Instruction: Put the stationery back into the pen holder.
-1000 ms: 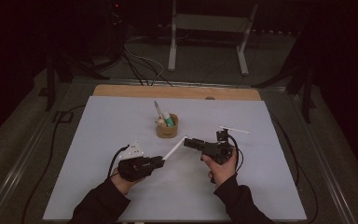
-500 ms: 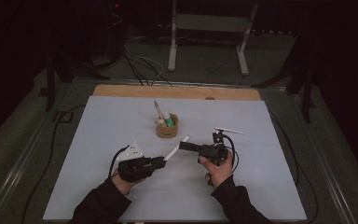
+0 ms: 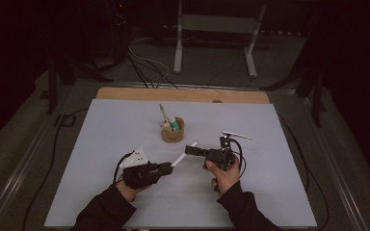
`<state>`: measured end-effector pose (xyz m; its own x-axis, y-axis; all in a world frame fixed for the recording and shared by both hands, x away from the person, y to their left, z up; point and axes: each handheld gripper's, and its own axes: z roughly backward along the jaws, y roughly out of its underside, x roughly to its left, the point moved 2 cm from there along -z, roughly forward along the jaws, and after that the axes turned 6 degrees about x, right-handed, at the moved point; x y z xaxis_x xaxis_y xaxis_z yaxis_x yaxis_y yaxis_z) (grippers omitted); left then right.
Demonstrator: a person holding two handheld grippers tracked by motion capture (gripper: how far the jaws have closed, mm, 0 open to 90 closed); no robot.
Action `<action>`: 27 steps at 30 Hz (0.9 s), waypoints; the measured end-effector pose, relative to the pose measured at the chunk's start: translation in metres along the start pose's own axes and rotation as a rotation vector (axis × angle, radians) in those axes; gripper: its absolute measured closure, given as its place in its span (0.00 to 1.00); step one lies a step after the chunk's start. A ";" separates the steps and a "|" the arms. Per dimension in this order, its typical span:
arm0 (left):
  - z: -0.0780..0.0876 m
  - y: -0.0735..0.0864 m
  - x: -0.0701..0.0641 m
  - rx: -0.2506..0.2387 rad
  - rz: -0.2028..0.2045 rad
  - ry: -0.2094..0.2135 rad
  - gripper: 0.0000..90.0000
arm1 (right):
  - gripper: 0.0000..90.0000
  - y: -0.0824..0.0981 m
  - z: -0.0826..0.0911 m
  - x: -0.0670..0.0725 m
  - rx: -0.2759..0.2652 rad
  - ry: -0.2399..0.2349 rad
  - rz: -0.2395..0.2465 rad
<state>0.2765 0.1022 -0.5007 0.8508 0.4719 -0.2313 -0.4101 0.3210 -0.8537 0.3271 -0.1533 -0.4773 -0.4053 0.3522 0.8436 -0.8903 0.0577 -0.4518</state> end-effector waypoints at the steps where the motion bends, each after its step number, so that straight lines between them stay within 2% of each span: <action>1: 0.000 0.000 0.000 0.000 0.000 0.000 0.89 | 0.85 0.000 0.000 0.000 0.000 0.000 0.000; 7: 0.000 0.000 0.000 -0.001 -0.001 0.007 0.88 | 0.86 0.001 0.000 0.004 -0.003 0.022 0.033; 9: 0.001 -0.001 0.000 -0.009 0.007 0.012 0.88 | 0.87 0.000 0.000 0.006 -0.003 0.025 0.048; 12: 0.001 -0.002 0.000 0.003 0.021 0.009 0.86 | 0.87 -0.001 0.000 0.009 -0.002 0.031 0.070; 17: 0.003 -0.003 -0.001 0.003 0.037 -0.002 0.76 | 0.87 -0.002 0.000 0.009 -0.004 0.049 0.087; 23: 0.005 -0.003 -0.001 0.027 0.044 -0.051 0.60 | 0.87 -0.004 0.003 0.011 -0.014 0.098 0.133; 27: 0.007 -0.003 -0.001 0.033 0.043 -0.063 0.57 | 0.87 -0.005 0.006 0.012 -0.020 0.121 0.156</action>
<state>0.2749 0.1063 -0.4950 0.8100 0.5365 -0.2367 -0.4574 0.3256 -0.8275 0.3259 -0.1549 -0.4630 -0.5091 0.4681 0.7223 -0.8137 0.0120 -0.5812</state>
